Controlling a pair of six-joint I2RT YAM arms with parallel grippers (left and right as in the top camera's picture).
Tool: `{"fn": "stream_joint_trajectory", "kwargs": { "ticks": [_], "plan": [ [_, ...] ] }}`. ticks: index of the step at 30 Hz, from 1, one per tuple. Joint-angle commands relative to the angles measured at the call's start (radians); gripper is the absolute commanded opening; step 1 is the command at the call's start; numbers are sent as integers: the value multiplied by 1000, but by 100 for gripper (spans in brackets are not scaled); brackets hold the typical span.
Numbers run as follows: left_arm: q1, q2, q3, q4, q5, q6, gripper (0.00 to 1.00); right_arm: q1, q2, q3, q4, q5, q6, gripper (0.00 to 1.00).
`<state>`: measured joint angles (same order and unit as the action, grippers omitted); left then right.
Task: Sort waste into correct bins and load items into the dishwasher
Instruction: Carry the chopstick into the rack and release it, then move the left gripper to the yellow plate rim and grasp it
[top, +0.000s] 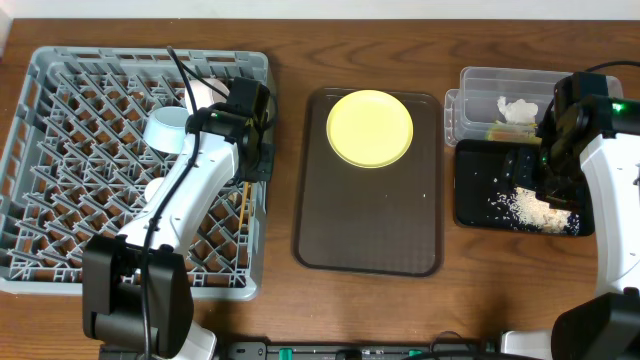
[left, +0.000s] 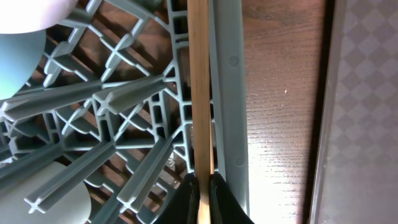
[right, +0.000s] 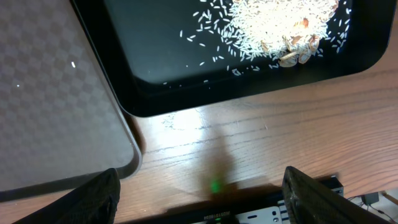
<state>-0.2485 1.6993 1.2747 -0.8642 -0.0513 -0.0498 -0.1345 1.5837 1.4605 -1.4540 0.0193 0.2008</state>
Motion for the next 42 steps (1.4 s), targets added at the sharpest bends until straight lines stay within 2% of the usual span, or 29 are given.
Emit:
{"fn": "stream_joint_trajectory", "kwargs": {
  "ticks": [1,2,5,18,20,23,26,28,30,33,36,42],
  "plan": [
    [3,1,-10,-2,-13,8,16,-10,-2,10,-2,6,-7,81],
    [3,1,-10,-2,-13,8,28,-10,-2,10,-2,6,-7,81],
    [3,1,-10,-2,-13,8,34,-10,-2,10,-2,6,-7,81],
    [3,-87,22,34,2,4,35,-10,-2,10,-1,6,-8,82],
    [2,-105,22,55,69,4,35,-10,-2,10,-1,6,-8,82],
    [0,-112,22,105,245,0,35,-10,-2,10,0,6,-7,81],
    [-21,-105,21,197,354,-79,35,-10,-2,10,0,6,-7,82],
    [-49,-96,20,277,354,-147,35,-10,-2,10,0,6,-7,82],
    [-82,-81,19,358,353,-159,36,-10,-2,10,0,6,-8,82],
    [-146,-43,19,473,303,-158,46,-10,-2,10,0,6,-8,82],
    [-208,5,19,539,236,-153,47,-10,-2,10,-1,6,-7,82],
    [-312,132,19,624,237,-141,48,-10,-2,10,0,5,-8,82]
  ]
}}
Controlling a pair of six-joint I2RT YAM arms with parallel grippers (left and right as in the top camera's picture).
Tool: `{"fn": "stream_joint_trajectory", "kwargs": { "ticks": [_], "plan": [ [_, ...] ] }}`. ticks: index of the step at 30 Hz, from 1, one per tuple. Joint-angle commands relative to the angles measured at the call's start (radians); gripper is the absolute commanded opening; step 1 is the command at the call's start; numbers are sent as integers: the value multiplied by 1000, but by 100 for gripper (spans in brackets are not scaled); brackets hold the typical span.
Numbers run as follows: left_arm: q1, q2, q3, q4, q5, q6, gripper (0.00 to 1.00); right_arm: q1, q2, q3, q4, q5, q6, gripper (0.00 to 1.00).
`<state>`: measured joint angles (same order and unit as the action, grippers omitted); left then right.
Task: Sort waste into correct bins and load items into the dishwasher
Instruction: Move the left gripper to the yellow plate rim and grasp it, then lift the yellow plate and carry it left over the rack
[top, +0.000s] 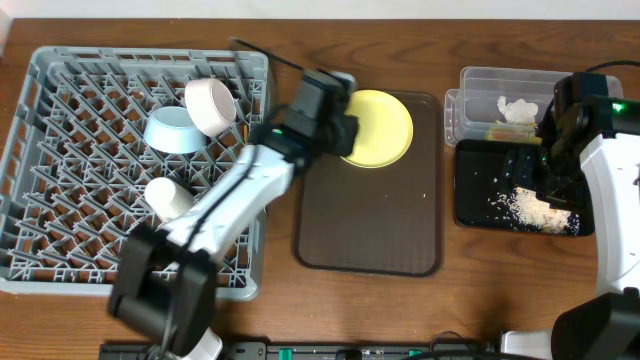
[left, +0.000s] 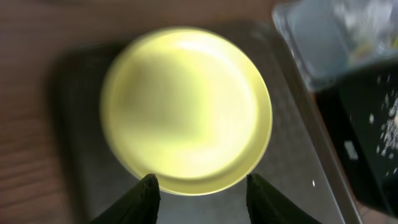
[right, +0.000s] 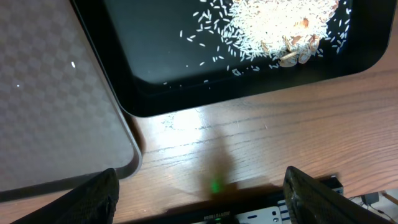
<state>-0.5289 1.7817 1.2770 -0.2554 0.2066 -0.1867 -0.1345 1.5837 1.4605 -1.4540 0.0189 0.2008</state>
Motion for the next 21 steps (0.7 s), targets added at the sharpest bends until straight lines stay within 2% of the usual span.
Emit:
{"fn": "stream_joint_trajectory", "kwargs": {
  "ticks": [1,9,17,21],
  "plan": [
    [-47,73,17,29,-21,3,47,-10,-2,10,0,5,-8,83],
    [-129,236,17,77,-21,75,48,-10,-2,10,0,-1,-8,83],
    [-137,274,16,-59,-20,89,46,-10,-2,10,3,0,-9,83],
    [-139,274,17,-165,-16,89,34,-10,-2,10,4,0,-16,83]
  ]
}}
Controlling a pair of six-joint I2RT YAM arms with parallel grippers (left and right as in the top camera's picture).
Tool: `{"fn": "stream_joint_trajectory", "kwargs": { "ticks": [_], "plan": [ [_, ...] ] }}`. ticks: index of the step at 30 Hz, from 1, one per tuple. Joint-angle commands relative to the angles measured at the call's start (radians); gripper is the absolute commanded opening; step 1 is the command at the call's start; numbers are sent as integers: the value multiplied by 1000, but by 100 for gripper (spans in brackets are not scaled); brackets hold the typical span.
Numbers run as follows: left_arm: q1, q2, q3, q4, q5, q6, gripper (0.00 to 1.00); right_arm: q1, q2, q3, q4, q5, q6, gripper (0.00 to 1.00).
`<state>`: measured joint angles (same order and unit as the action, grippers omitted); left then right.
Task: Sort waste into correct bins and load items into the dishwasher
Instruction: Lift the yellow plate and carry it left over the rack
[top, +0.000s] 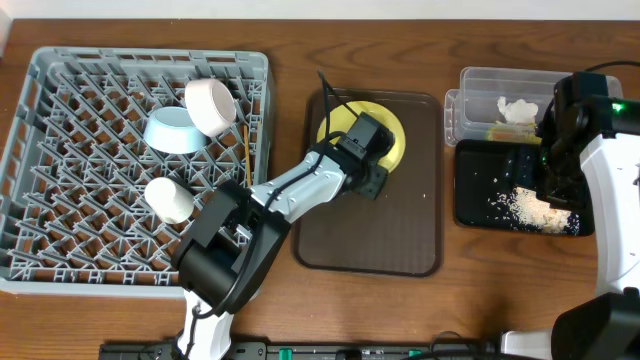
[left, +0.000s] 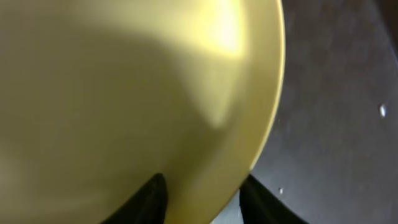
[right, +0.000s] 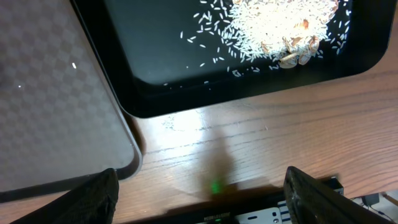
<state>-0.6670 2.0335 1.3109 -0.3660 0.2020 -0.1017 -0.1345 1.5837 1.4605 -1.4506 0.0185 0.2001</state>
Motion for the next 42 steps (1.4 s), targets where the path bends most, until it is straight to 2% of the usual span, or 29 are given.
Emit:
{"fn": "stream_joint_trajectory", "kwargs": {
  "ticks": [1,6,9,26,28,29,36,42],
  "plan": [
    [-2,22,-17,-80,-12,4,33,-10,-2,10,0,0,-15,83],
    [-7,22,-17,-142,-12,4,27,-10,-2,10,2,0,-15,83],
    [-7,22,-18,-150,-13,4,19,-10,-2,10,1,0,-15,83],
    [-50,22,-18,-195,-63,3,18,-10,-2,10,0,0,-22,82],
    [-64,22,-18,-195,-67,3,7,-10,-2,10,0,0,-22,82],
    [-70,22,-18,-195,-69,3,6,-10,-2,10,0,0,-22,82],
    [-98,-24,-14,-214,-87,3,6,-10,-2,10,0,0,-22,82],
    [-97,-180,-13,-218,-87,3,6,-10,-2,10,-1,0,-22,82]
  ]
}}
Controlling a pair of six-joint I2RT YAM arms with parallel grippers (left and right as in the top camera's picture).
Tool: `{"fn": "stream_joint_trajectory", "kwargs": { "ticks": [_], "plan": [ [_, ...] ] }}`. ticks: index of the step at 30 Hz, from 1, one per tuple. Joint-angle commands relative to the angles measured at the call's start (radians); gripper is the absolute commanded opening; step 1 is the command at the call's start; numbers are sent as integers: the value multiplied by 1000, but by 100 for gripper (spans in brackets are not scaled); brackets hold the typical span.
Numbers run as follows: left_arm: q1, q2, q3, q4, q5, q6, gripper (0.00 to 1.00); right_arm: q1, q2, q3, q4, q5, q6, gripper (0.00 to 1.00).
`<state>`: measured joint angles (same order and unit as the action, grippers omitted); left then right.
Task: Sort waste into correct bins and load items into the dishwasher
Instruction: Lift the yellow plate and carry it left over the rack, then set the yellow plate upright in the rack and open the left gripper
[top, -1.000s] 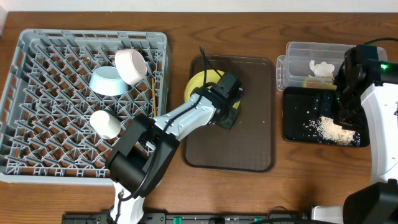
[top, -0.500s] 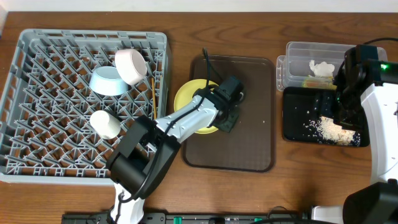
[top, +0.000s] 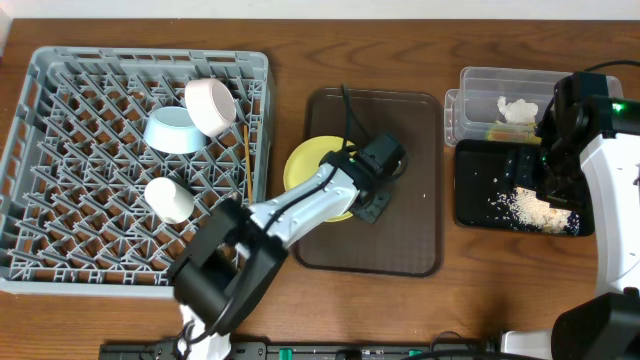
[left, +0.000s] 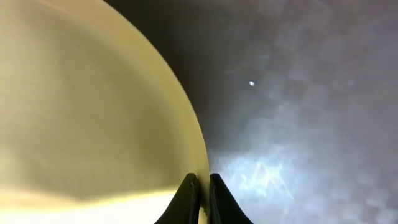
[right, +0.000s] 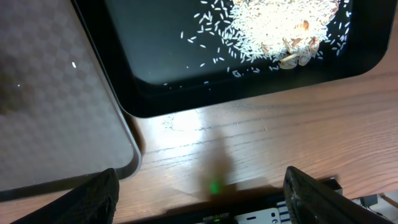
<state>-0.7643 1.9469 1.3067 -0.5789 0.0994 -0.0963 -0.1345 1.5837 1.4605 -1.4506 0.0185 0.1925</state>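
Note:
A yellow plate (top: 308, 168) sits at the left side of the brown tray (top: 400, 240), reaching over the tray's left edge. My left gripper (left: 202, 186) is shut on the plate's right rim, seen in the left wrist view as the yellow plate (left: 93, 112) pinched between the black fingertips. The grey dish rack (top: 60, 260) stands at the left. It holds a blue bowl (top: 170, 130), two white cups (top: 210, 105) and a wooden chopstick (top: 245, 150). My right gripper (right: 202, 199) hangs open over the table by the black bin (right: 155, 74).
The black bin (top: 475, 200) with spilled rice (top: 525, 208) lies at the right. Clear containers (top: 490, 90) with white scraps stand behind it. The right arm (top: 600, 160) stands at the right edge.
My left gripper went from open around the plate's rim to shut on it. The plate has moved from the tray's back middle to its left side. The right arm stayed put.
First my left gripper was shut on the wooden chopstick at the rack's right edge. Then it was open above the yellow plate, the chopstick left in the rack. It stood around the plate's rim, and now grips it with the plate shifted left.

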Motion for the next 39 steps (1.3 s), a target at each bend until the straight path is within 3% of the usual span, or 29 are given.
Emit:
{"fn": "stream_joint_trajectory", "kwargs": {
  "ticks": [1,12,19,28,39],
  "plan": [
    [0,-125,-8,-5,16,-2,6,-10,-2,10,-1,0,-14,82],
    [109,-449,-8,-12,61,-2,6,-10,-2,10,-2,0,-15,82],
    [377,-558,-8,-11,366,-2,6,-10,-2,10,-2,0,-15,82],
    [737,-542,-8,-11,706,-2,6,-10,-2,10,-1,0,-15,82],
    [895,-449,-8,-11,1087,-2,6,-10,-2,10,-1,0,-14,82]
  ]
}}
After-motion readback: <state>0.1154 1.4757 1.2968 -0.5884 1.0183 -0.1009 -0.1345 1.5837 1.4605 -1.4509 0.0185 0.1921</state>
